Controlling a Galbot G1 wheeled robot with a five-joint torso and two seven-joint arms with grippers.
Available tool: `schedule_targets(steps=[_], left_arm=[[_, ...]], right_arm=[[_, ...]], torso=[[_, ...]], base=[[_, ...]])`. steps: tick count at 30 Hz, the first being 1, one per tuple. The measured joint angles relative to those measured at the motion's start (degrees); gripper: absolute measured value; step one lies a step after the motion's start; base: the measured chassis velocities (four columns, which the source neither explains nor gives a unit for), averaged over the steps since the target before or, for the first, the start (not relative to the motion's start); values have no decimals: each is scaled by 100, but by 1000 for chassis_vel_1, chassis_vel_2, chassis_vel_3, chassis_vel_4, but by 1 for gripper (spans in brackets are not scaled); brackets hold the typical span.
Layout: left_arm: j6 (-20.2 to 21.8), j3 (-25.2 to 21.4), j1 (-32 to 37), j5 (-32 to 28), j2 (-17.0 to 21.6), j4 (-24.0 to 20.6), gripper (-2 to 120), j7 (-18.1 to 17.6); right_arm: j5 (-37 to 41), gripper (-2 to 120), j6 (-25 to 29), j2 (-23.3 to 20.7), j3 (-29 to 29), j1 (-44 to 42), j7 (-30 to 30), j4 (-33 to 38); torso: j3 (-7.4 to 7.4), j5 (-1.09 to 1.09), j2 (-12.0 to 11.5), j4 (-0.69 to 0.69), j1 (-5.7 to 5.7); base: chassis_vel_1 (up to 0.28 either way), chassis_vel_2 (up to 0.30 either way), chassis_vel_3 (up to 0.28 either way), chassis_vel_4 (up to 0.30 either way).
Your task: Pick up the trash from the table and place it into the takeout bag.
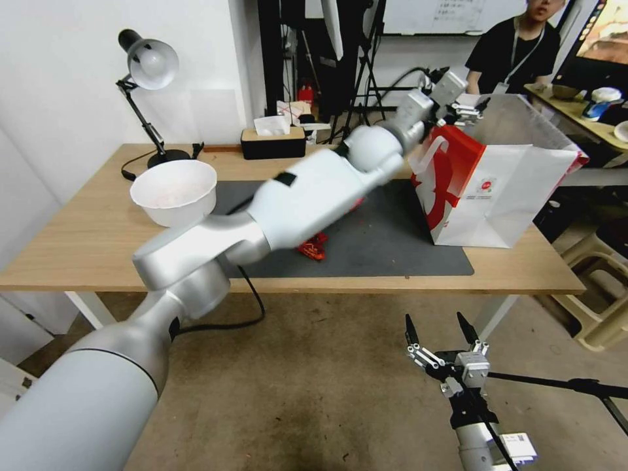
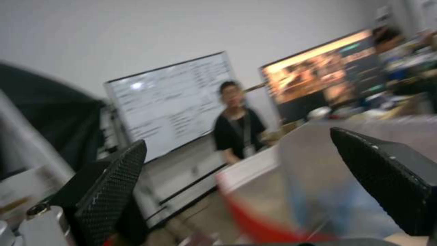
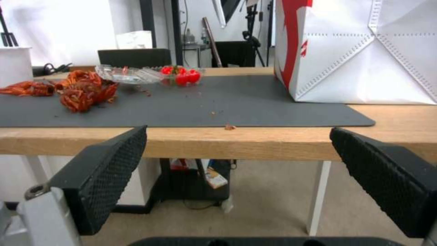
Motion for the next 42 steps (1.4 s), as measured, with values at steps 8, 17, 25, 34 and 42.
schedule_targets(steps=[8,17,25,34,42], left_arm=[[194,-330,692,420,799,-832,100,-1122],[369,-736,1663,594,1630,-1936,100,-1667],[67,-1386,2834,678,2311,-2810,100,-1575],[-64,-2357,4185,1025,2819,-3645,100,-1527],[-170,-3284,5504,1312,3135,-4302,100,-1348]], right_arm=[[0,100,-47,-13,-31,16,2,-2],[2,100,-46,-36,-8,-29,5,4],[23,100,-46,-40,-10,-22,8,23],[24,100,-46,54,-35,-4,8,38],[22,100,-37,23,-66,-3,0,19]], torso=[[1,-2,0,4,0],[0,-2,0,2,0],[0,0,0,3,0],[0,0,0,3,0],[0,-2,0,3,0]], base=[[0,0,0,0],[0,0,0,0],[0,0,0,0],[0,0,0,0],[0,0,0,0]])
